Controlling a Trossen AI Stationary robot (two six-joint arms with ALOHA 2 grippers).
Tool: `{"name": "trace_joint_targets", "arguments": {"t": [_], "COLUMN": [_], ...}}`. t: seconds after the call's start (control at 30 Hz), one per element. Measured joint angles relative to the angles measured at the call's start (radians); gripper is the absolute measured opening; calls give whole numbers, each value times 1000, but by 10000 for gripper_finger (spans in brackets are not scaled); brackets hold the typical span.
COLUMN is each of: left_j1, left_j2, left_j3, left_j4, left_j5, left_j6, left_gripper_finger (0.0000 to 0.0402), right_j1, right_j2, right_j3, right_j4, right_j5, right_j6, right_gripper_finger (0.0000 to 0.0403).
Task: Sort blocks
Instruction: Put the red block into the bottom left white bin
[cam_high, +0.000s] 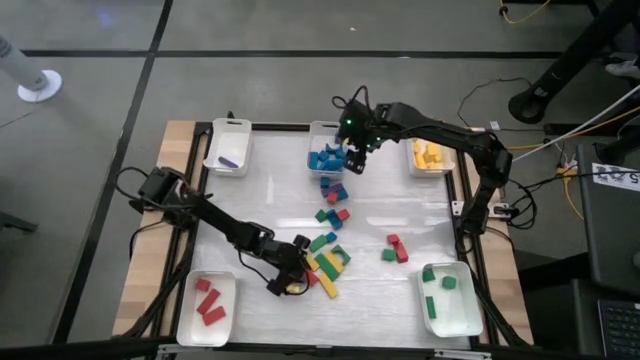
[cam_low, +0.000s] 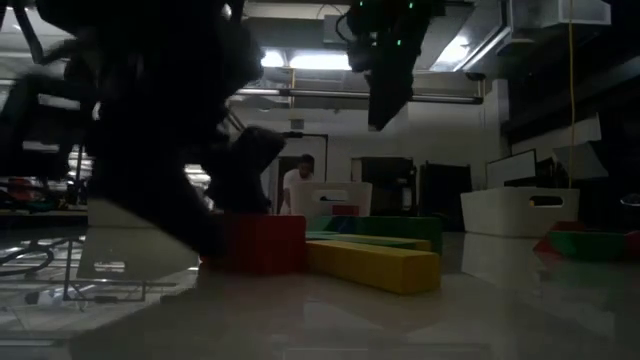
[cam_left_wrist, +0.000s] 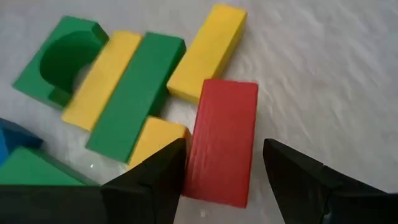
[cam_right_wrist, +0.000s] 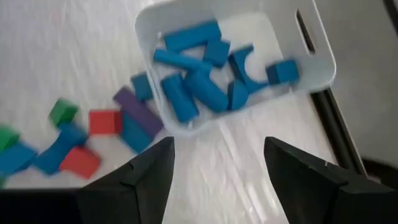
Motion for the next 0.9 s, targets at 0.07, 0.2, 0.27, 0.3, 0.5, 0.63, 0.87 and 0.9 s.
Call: {"name": "trace_joint_targets", "arguments": {"t": [0.07, 0.2, 0.27, 0.3, 0.5, 0.63, 0.87, 0.9], "left_j1": [1, 1, 1, 1, 1, 0, 0, -2], "left_j2": [18, 15, 12, 12, 12, 11, 8, 8], "left_j3": [-1, 0, 0, 0, 0, 0, 4, 8], "left_j4": [1, -5, -6, -6, -7, -7, -16, -19], "left_j5": [6, 0, 0, 0, 3, 2, -1, -3], "left_j6": [-7, 4, 16, 24, 31, 31, 31, 31], "left_gripper_finger": [203, 198, 185, 177, 118, 118, 119, 120], "right_j1": [25, 99, 144, 168, 337, 460, 648, 669], "right_j2": [0, -2, -2, -2, -2, -2, 7, 12], "right_j3": [40, 86, 97, 101, 101, 101, 99, 95], "right_j4": [-68, -166, -219, -242, -349, -330, -242, -218], "right_j5": [1, -1, -1, -1, 9, 27, 125, 148], "right_j6": [18, 51, 71, 82, 213, 344, 661, 704], "right_gripper_finger": [248, 248, 248, 248, 248, 248, 248, 248]}}
